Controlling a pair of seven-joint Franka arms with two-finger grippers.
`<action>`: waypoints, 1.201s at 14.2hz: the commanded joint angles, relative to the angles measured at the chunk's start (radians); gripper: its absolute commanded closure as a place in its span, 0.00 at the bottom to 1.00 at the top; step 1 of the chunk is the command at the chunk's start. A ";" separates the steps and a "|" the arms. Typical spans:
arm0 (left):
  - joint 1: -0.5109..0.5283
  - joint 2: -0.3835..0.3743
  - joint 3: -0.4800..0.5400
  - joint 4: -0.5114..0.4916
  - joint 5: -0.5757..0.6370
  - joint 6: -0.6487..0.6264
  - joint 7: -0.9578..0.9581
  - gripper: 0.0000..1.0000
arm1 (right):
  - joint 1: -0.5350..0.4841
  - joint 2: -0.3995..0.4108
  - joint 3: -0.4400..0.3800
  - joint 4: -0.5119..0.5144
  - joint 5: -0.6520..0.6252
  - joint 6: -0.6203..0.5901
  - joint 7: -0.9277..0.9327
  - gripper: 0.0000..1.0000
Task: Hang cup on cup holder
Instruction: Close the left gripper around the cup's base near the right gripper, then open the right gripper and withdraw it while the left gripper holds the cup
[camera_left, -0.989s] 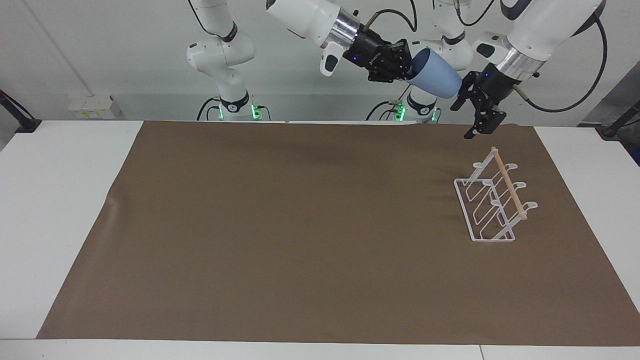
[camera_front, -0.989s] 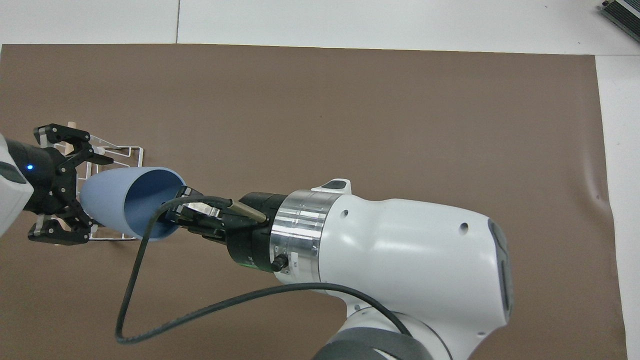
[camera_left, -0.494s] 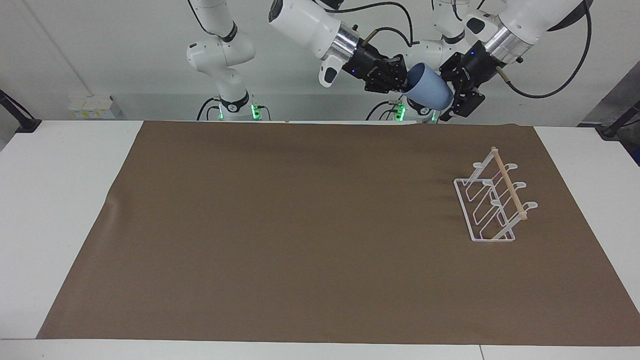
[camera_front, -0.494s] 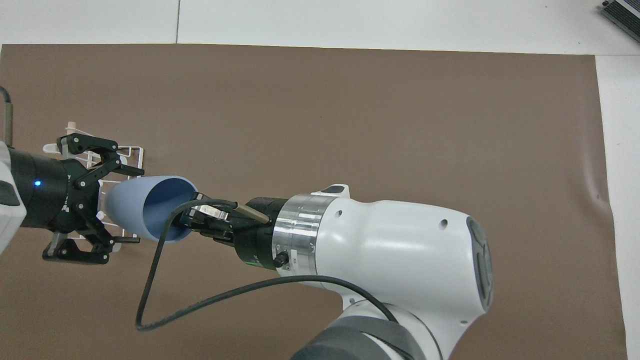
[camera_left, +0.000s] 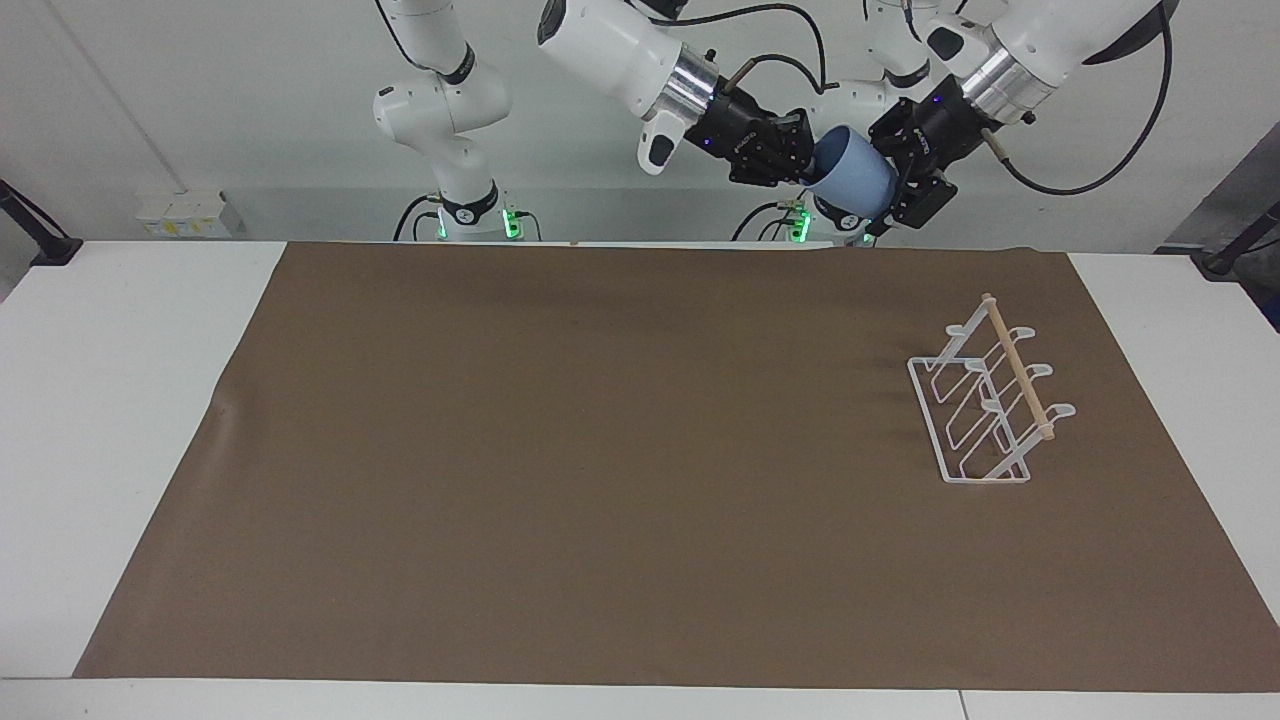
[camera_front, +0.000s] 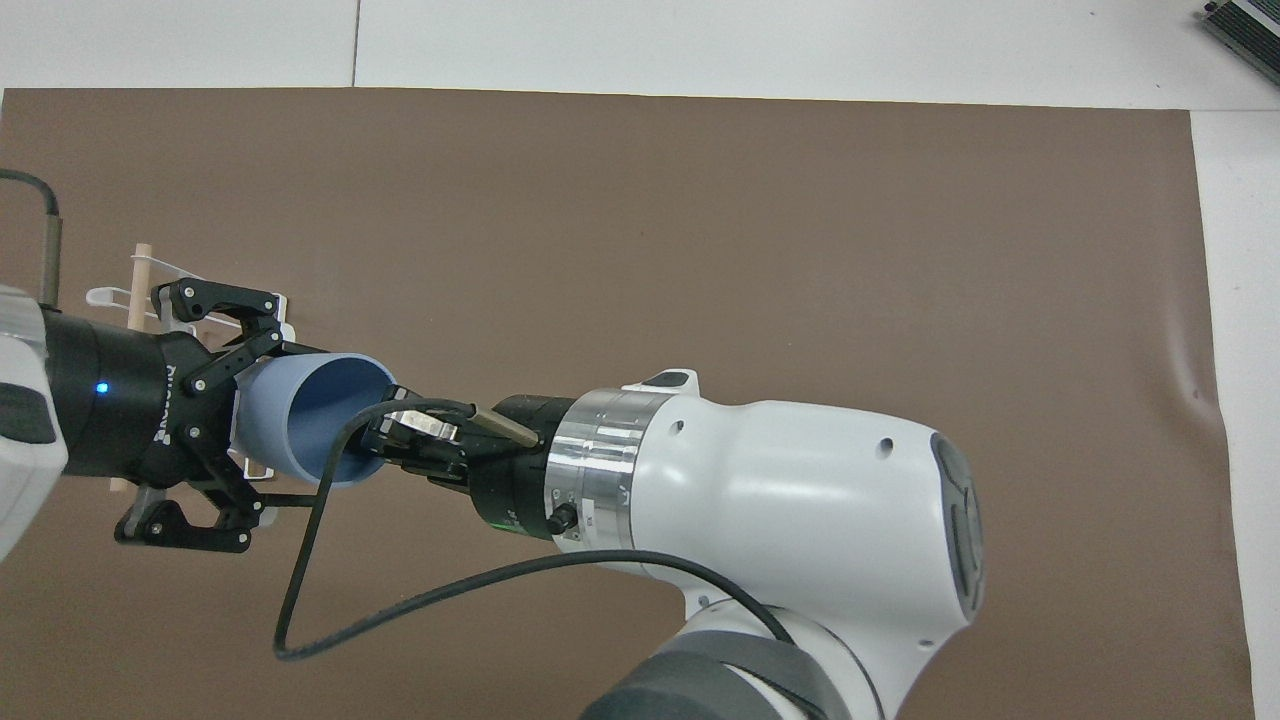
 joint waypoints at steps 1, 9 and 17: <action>-0.011 -0.022 0.003 -0.005 -0.027 -0.032 0.013 0.00 | -0.011 -0.007 0.005 -0.006 0.030 0.004 -0.033 1.00; -0.004 -0.042 0.007 -0.008 -0.024 -0.033 0.043 1.00 | -0.010 -0.007 0.005 -0.006 0.030 0.007 -0.033 1.00; 0.005 -0.042 0.010 -0.011 -0.001 -0.020 0.029 1.00 | -0.011 -0.002 0.003 -0.003 0.028 0.019 -0.031 0.00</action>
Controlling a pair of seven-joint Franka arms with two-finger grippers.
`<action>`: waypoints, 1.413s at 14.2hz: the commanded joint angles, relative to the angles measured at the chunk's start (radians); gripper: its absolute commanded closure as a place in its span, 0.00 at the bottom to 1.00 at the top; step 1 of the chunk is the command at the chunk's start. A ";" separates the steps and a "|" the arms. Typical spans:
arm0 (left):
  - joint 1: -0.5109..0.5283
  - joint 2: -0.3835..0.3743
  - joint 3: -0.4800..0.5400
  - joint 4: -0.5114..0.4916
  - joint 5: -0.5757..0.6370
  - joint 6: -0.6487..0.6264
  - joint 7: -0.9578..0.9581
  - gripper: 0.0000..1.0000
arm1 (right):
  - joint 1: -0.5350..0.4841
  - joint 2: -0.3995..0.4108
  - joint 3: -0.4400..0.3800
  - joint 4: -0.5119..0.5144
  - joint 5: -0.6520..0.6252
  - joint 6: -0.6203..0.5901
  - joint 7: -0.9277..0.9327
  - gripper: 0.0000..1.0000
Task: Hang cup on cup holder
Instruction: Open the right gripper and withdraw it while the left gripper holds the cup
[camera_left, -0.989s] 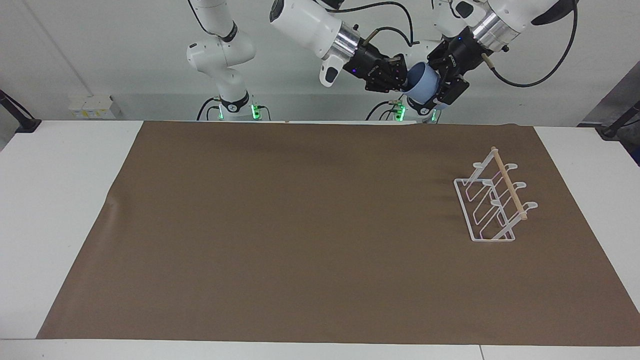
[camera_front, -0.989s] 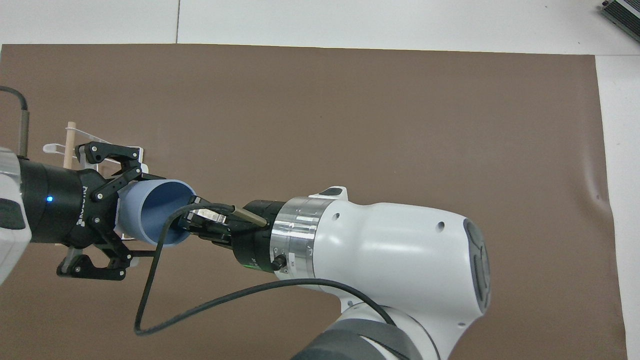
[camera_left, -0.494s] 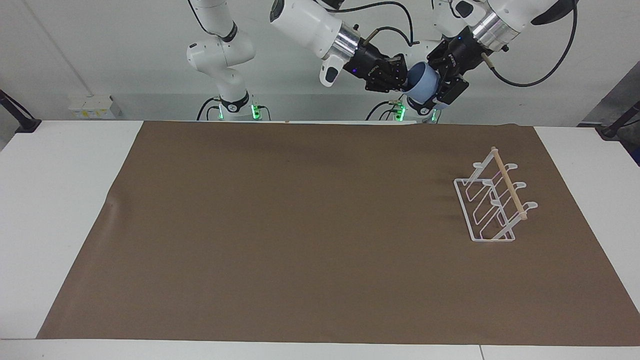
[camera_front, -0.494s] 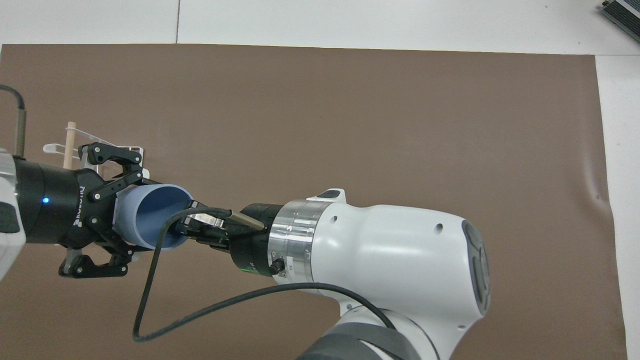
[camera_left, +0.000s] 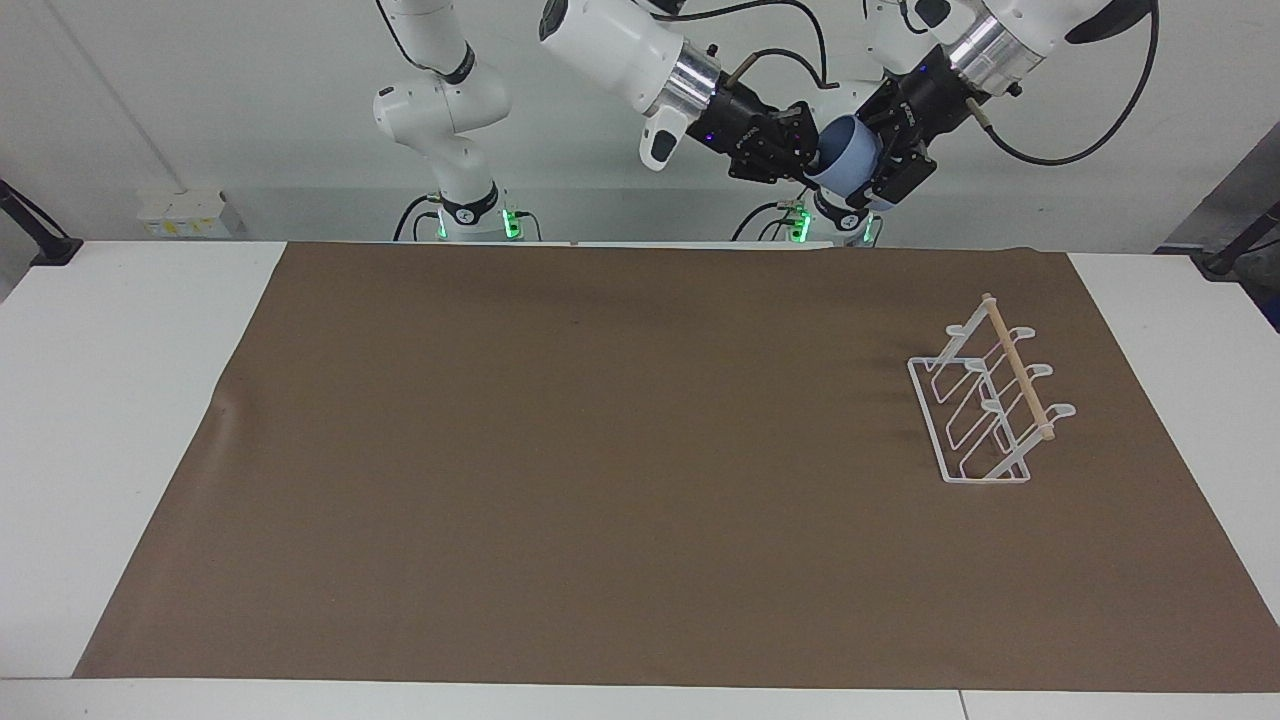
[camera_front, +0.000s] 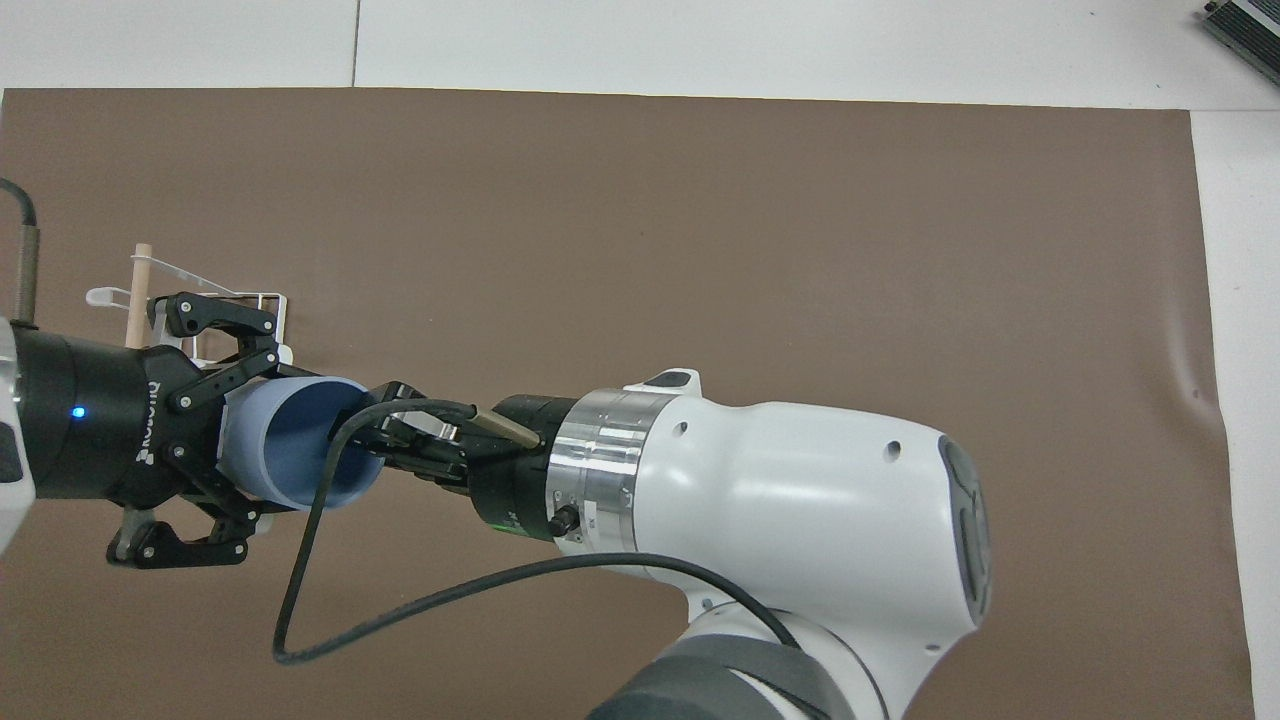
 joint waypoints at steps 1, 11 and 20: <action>0.004 -0.019 0.007 -0.010 0.033 -0.006 0.001 1.00 | -0.009 -0.001 0.007 -0.006 0.026 0.016 -0.028 0.00; -0.012 -0.006 -0.025 -0.021 0.578 0.078 -0.114 1.00 | -0.267 0.019 0.000 0.004 -0.571 -0.150 -0.793 0.00; -0.046 0.061 -0.031 -0.093 1.041 0.182 -0.117 1.00 | -0.532 -0.011 -0.005 0.040 -1.075 -0.626 -0.633 0.00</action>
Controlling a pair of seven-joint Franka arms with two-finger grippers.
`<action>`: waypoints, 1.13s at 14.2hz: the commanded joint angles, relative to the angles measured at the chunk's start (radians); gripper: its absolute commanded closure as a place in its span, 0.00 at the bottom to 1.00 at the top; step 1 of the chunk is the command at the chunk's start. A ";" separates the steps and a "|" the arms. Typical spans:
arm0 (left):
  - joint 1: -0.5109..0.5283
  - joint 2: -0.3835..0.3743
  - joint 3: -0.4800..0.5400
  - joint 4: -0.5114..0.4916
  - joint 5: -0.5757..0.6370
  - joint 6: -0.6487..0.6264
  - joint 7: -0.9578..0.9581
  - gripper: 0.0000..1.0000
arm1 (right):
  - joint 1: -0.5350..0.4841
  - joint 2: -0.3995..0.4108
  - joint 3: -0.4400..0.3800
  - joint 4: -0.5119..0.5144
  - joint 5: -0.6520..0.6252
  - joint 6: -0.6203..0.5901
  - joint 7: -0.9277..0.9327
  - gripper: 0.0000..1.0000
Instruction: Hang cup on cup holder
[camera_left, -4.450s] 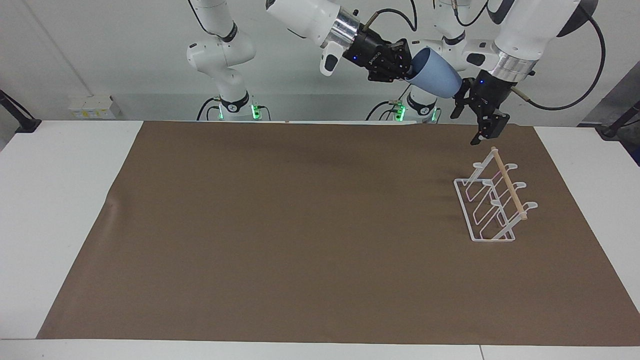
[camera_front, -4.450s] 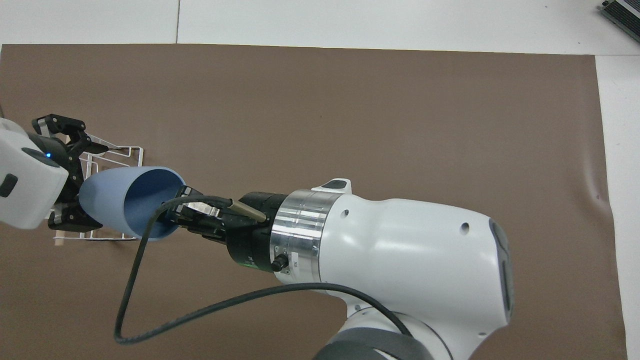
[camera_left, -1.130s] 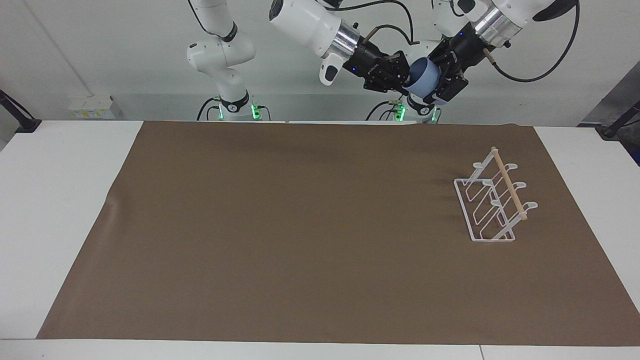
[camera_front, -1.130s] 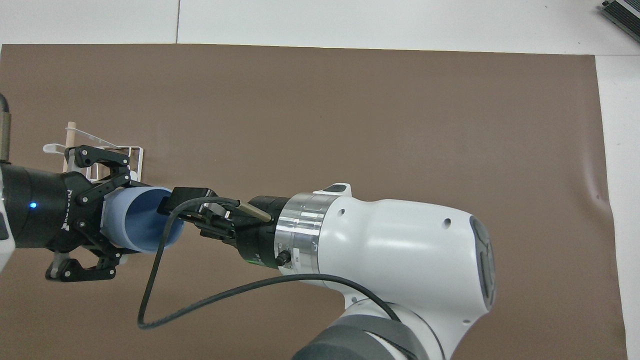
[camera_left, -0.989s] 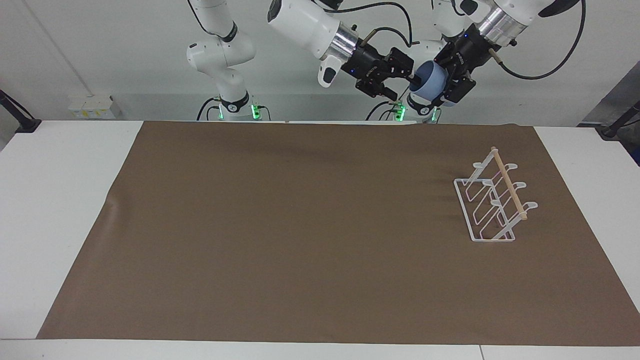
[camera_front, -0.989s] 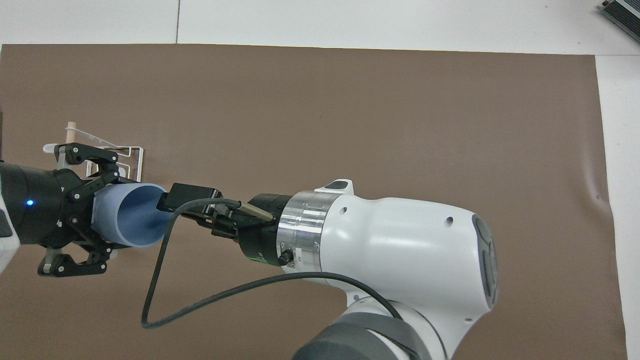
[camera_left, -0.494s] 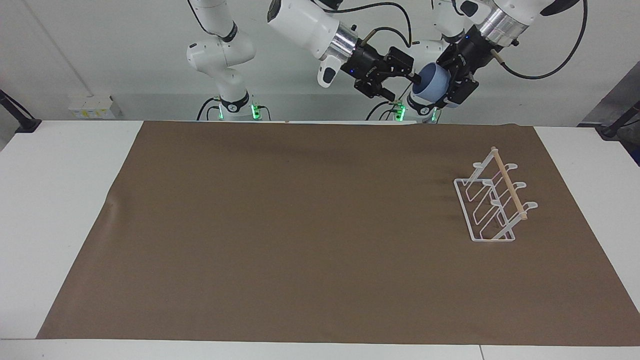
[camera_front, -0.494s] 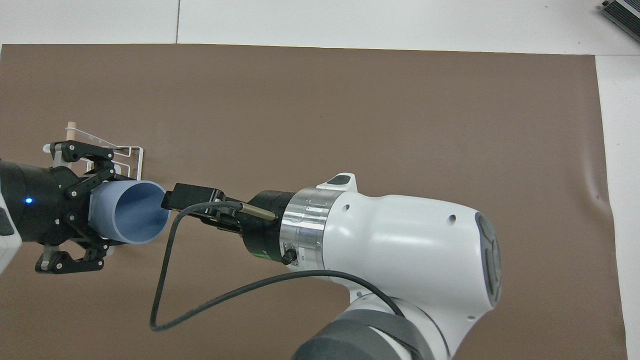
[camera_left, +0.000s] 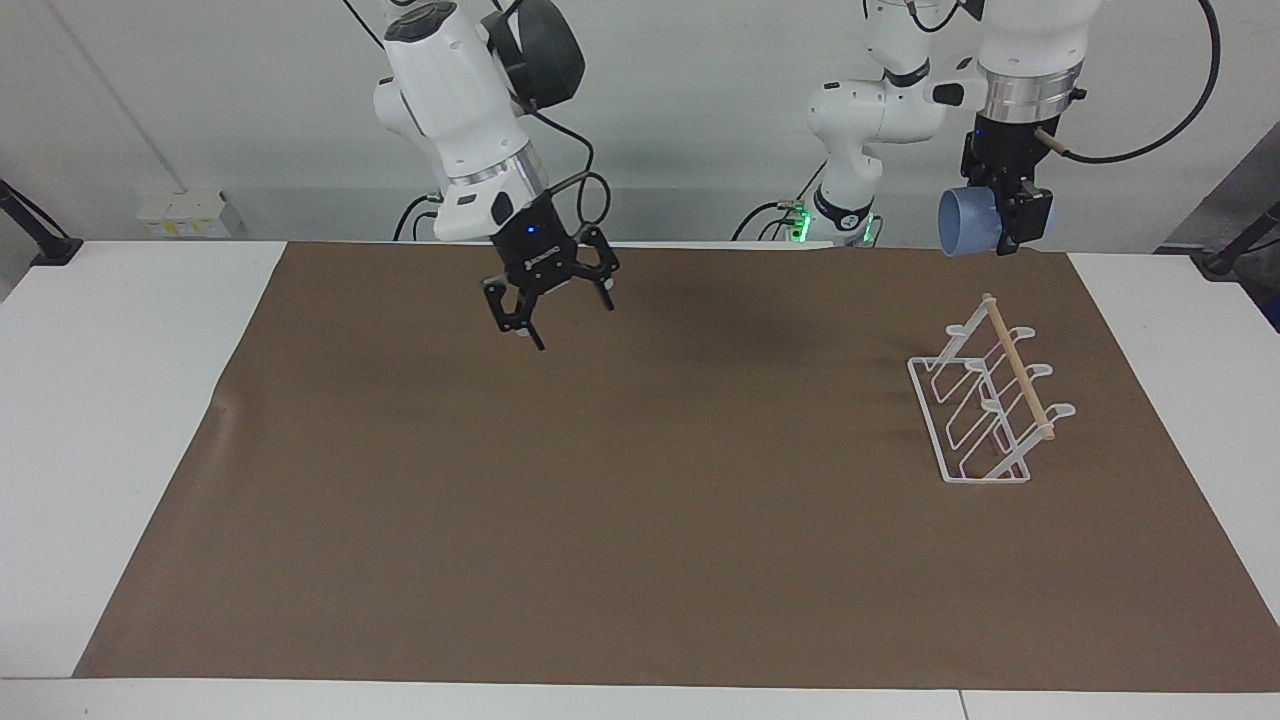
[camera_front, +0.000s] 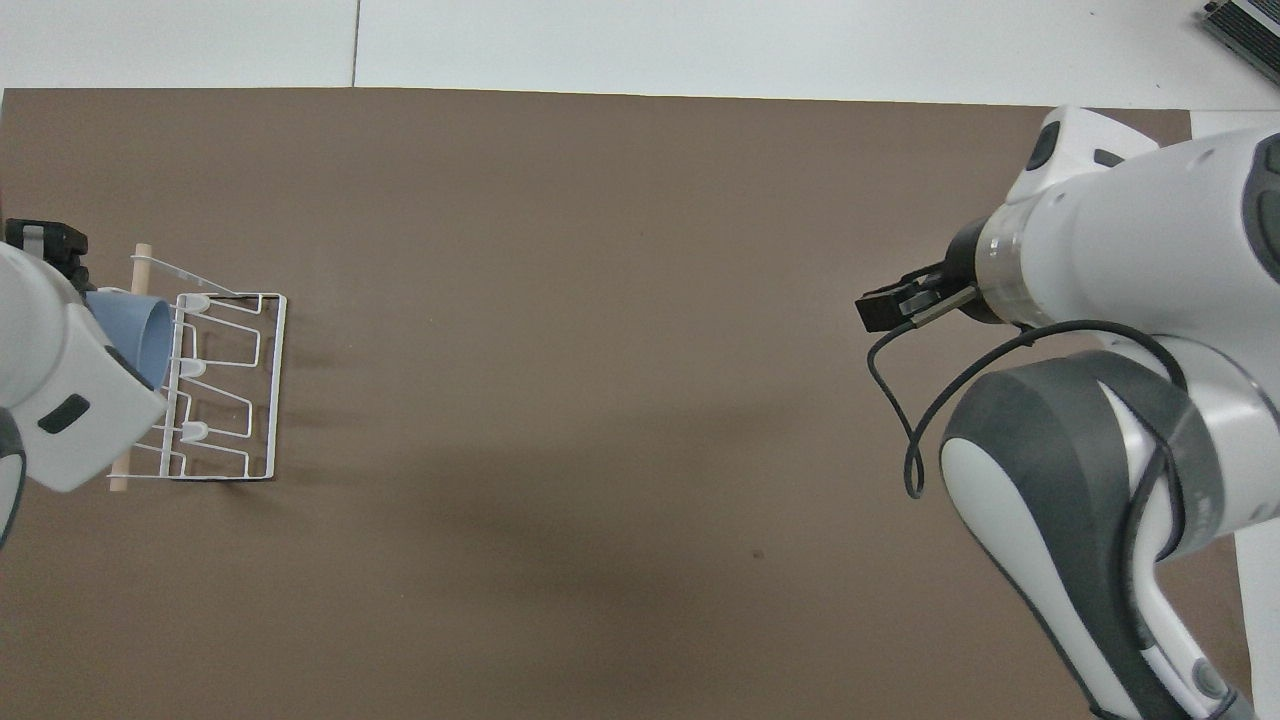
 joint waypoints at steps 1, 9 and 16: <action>0.001 -0.024 0.009 -0.073 0.110 0.089 -0.041 1.00 | -0.052 -0.025 0.014 -0.001 -0.038 -0.120 0.134 0.00; -0.021 0.052 0.006 -0.091 0.502 0.066 -0.103 1.00 | -0.086 -0.060 0.017 -0.064 0.076 -0.162 0.283 0.00; -0.033 0.141 0.006 -0.098 0.671 0.075 -0.145 1.00 | -0.103 -0.060 0.014 -0.052 0.077 -0.159 0.277 0.00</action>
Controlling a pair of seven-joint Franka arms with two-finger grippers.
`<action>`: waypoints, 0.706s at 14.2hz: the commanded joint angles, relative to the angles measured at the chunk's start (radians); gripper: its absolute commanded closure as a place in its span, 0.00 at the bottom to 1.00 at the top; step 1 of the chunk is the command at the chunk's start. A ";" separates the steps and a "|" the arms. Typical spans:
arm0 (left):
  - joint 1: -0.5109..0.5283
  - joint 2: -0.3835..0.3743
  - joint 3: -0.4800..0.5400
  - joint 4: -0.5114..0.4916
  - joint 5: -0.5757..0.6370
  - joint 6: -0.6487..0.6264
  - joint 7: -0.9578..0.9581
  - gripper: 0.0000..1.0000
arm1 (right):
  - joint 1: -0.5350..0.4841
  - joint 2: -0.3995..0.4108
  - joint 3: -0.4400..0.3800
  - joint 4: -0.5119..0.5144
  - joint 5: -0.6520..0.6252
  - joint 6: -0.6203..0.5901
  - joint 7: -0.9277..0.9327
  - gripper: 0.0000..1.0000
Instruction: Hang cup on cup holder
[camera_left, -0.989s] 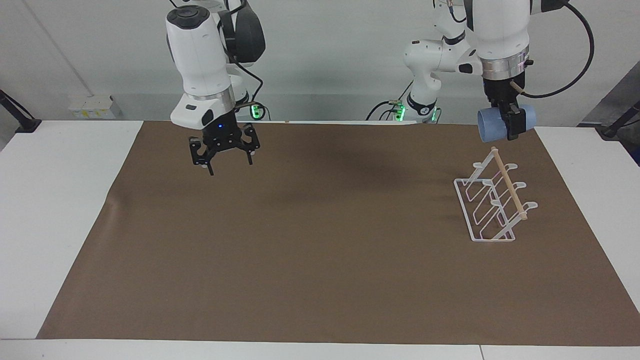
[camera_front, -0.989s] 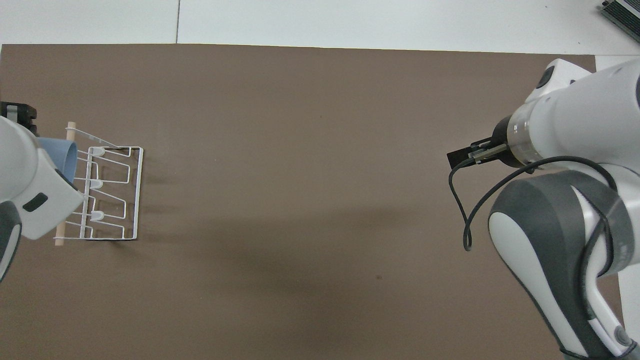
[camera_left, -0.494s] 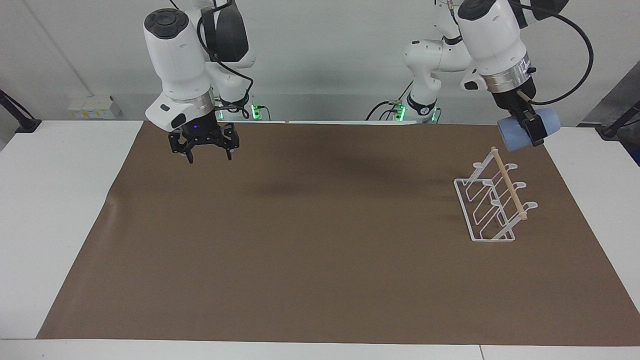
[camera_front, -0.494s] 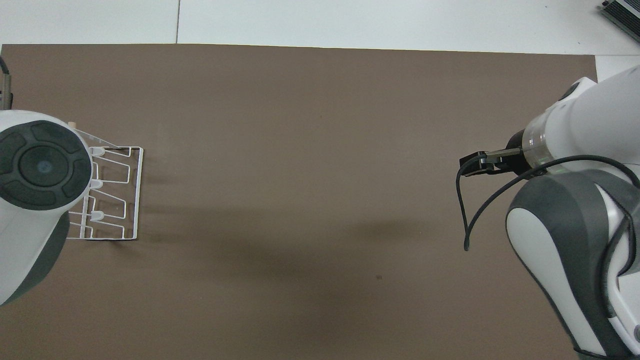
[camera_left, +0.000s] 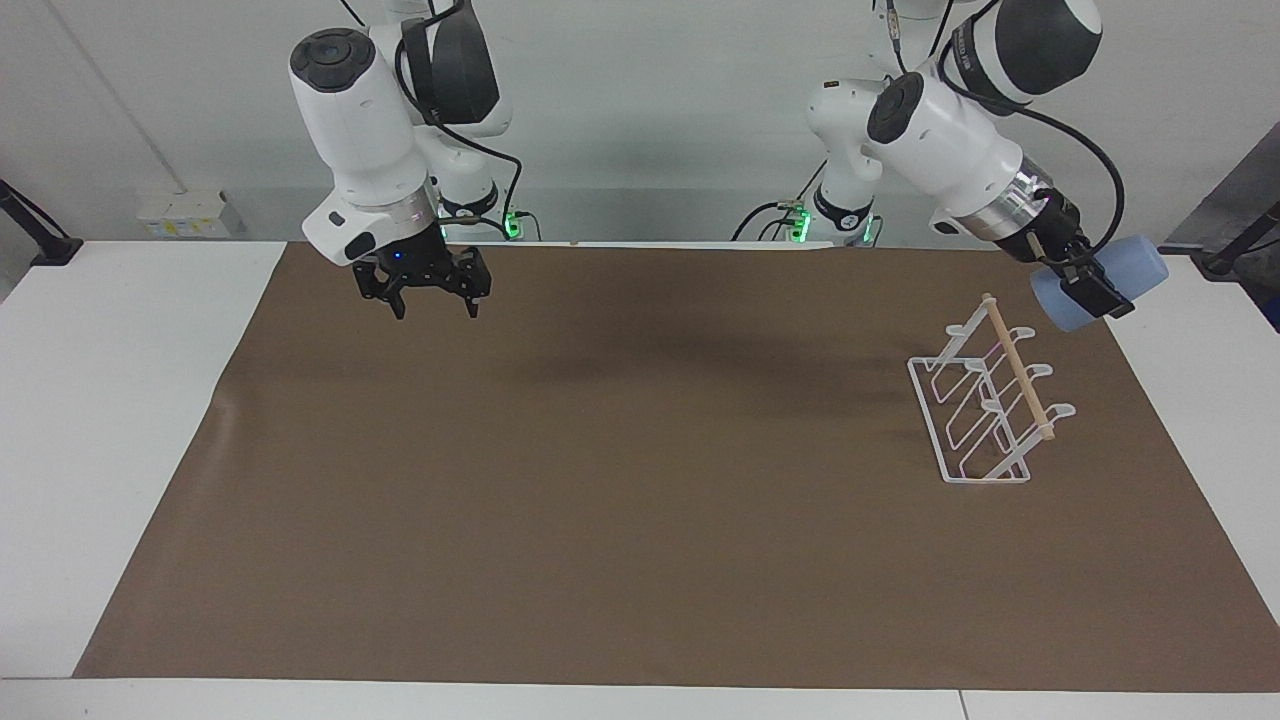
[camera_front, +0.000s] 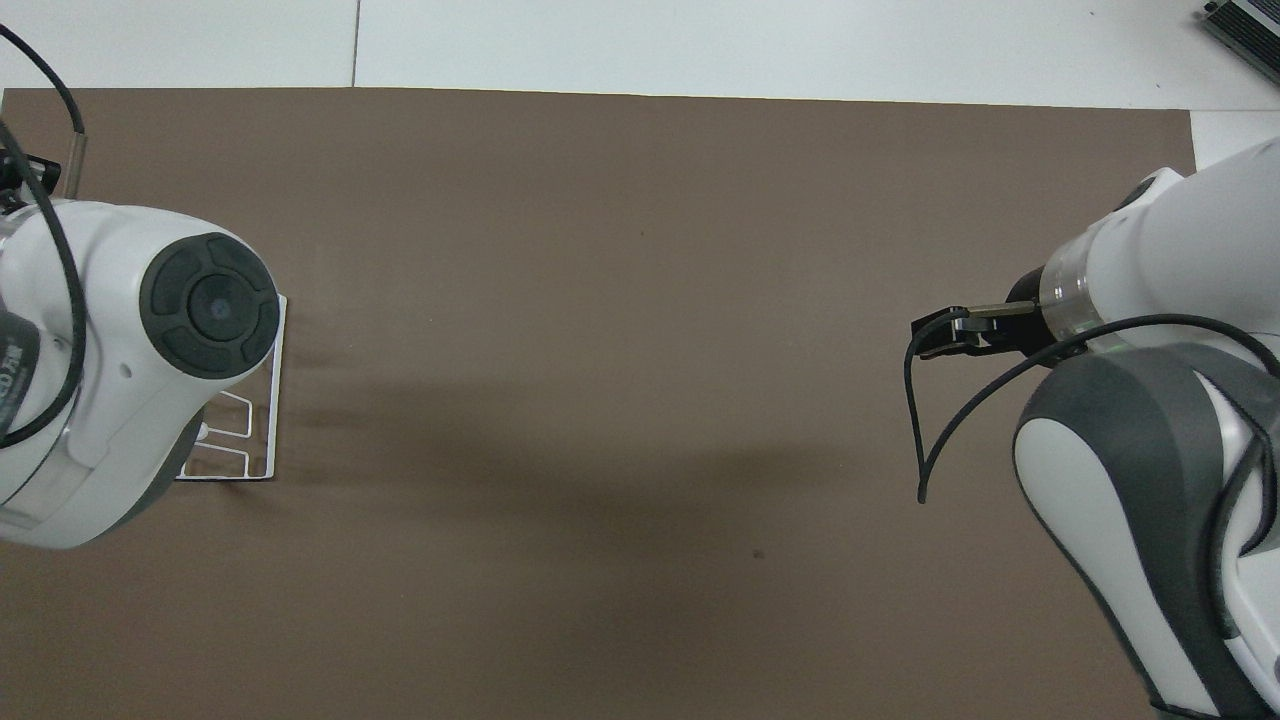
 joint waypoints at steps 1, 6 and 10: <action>-0.025 0.016 0.009 -0.023 0.061 0.005 -0.045 1.00 | -0.027 -0.024 0.009 -0.011 0.023 0.004 0.003 0.00; -0.037 -0.001 0.009 -0.143 0.113 0.044 -0.140 1.00 | -0.027 -0.024 0.009 -0.011 0.023 0.006 0.002 0.00; 0.006 0.012 0.010 -0.171 0.164 0.162 -0.160 1.00 | -0.027 -0.024 0.009 -0.011 0.023 0.006 0.002 0.00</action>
